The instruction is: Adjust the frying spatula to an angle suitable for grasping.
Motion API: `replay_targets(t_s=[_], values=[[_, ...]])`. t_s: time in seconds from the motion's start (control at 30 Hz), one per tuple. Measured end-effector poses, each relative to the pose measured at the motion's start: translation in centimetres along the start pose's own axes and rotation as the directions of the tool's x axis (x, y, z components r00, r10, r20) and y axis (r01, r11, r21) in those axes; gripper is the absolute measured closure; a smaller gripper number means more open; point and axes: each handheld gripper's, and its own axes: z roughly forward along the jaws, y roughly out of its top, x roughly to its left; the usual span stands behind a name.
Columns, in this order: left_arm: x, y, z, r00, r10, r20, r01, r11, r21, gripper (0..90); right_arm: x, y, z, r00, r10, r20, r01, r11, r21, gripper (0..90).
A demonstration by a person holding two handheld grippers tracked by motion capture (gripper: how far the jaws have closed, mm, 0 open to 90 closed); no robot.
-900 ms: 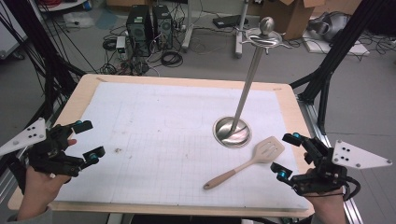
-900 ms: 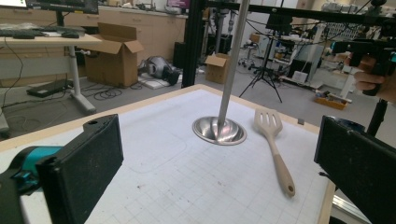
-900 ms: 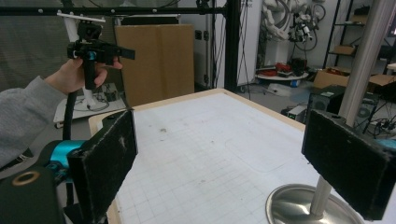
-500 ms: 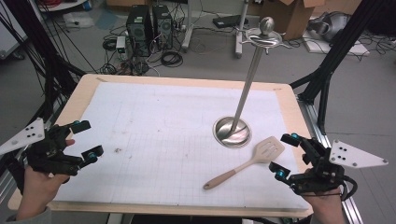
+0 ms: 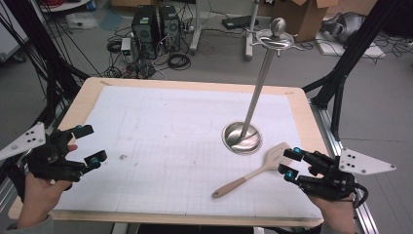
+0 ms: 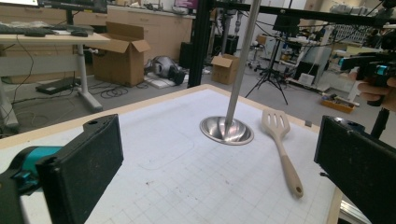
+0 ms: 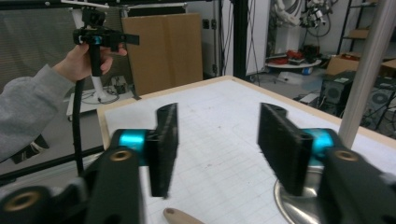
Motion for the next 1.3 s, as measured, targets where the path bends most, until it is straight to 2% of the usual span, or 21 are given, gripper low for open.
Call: replay_targets(t_s=[0.03, 0.1, 0.13, 0.2, 0.3, 0.33, 0.4, 0.43, 0.53, 0.7, 0.8, 0.97, 1.07, 1.1, 1.13, 1.17, 1.3], values=[[0.1, -0.1, 0.0, 1.0000, -0.003, -0.001, 0.003, 1.0000, -0.002, 1.7, 0.1, -0.2, 0.2, 1.0000, -0.006, -0.008, 0.006, 1.000, 0.014, 60.2], [0.2, -0.1, -0.1, 1.0000, -0.006, -0.004, 0.006, 1.0000, -0.003, 1.7, 0.1, -0.3, 0.3, 0.9998, -0.007, -0.019, 0.007, 1.000, 0.028, 65.9], [0.3, -0.2, -0.1, 0.9999, -0.010, -0.004, 0.010, 0.9999, -0.007, 1.7, 0.1, -0.3, 0.3, 0.9998, -0.007, -0.019, 0.007, 1.000, 0.028, 65.9], [0.5, -0.3, -0.2, 0.9999, -0.009, -0.008, 0.009, 1.0000, -0.004, 1.7, 0.1, -0.5, 0.8, 0.9990, -0.015, -0.042, 0.016, 0.999, 0.039, 74.7], [0.8, -0.4, -0.2, 0.9998, -0.016, -0.011, 0.016, 0.9999, -0.005, 1.7, 0.1, -0.7, 1.1, 0.9982, -0.014, -0.058, 0.017, 0.998, 0.058, 78.1], [0.8, -0.5, -0.1, 0.9998, -0.018, -0.011, 0.018, 0.9998, -0.003, 1.7, 0.2, -0.9, 1.5, 0.9974, -0.021, -0.069, 0.026, 0.997, 0.070, 83.0], [1.0, -0.7, 0.0, 0.9997, -0.022, -0.011, 0.022, 0.9998, 0.001, 1.7, 0.2, -1.0, 1.6, 0.9972, -0.021, -0.072, 0.027, 0.997, 0.075, 84.8], [1.1, -0.7, 0.0, 0.9997, -0.022, -0.011, 0.022, 0.9998, 0.001, 1.7, 0.2, -1.2, 1.9, 0.9964, -0.017, -0.083, 0.024, 0.997, 0.076, 88.8], [1.2, -0.9, 0.2, 0.9995, -0.030, -0.008, 0.030, 0.9995, 0.003, 1.7, 0.1, -1.5, 2.1, 0.9954, -0.011, -0.096, 0.020, 0.996, 0.086, 89.4], [1.4, -1.1, 0.6, 0.9995, -0.031, -0.002, 0.031, 0.9995, 0.007, 1.7, 0.1, -2.6, 3.0, 0.9889, -0.008, -0.148, 0.030, 0.988, 0.151, 89.7], [1.6, -1.2, 0.9, 0.9995, -0.033, 0.003, 0.033, 0.9994, 0.010, 1.7, -0.1, -3.4, 3.4, 0.9865, -0.008, -0.164, 0.036, 0.985, 0.167, 89.8], [1.7, -1.3, 1.4, 0.9993, -0.037, 0.010, 0.037, 0.9992, 0.018, 1.7, -0.6, -4.8, 3.7, 0.9875, 0.010, -0.157, 0.018, 0.985, 0.174, 89.9], [1.9, -1.4, 1.5, 0.9991, -0.041, 0.011, 0.041, 0.9991, 0.015, 1.7, -0.9, -5.9, 3.8, 0.9910, 0.016, -0.133, 0.006, 0.987, 0.163, 90.0], [2.0, -1.5, 1.5, 0.9991, -0.041, 0.010, 0.041, 0.9990, 0.016, 1.7, -1.0, -6.3, 3.7, 0.9936, -0.006, -0.113, 0.023, 0.988, 0.150, 90.0], [2.0, -1.5, 1.6, 0.9989, -0.046, 0.009, 0.045, 0.9989, 0.015, 1.7, -1.1, -7.0, 3.7, 0.9946, -0.012, -0.104, 0.027, 0.988, 0.149, 90.0], [2.0, -1.5, 1.6, 0.9990, -0.044, 0.010, 0.044, 0.9989, 0.017, 1.7, -1.1, -7.0, 3.7, 0.9946, -0.012, -0.104, 0.027, 0.988, 0.149, 90.0], [2.1, -1.6, 1.7, 0.9988, -0.048, 0.010, 0.048, 0.9986, 0.022, 1.7, -1.4, -8.3, 4.1, 0.9960, 0.002, -0.089, 0.014, 0.984, 0.180, 90.0]])
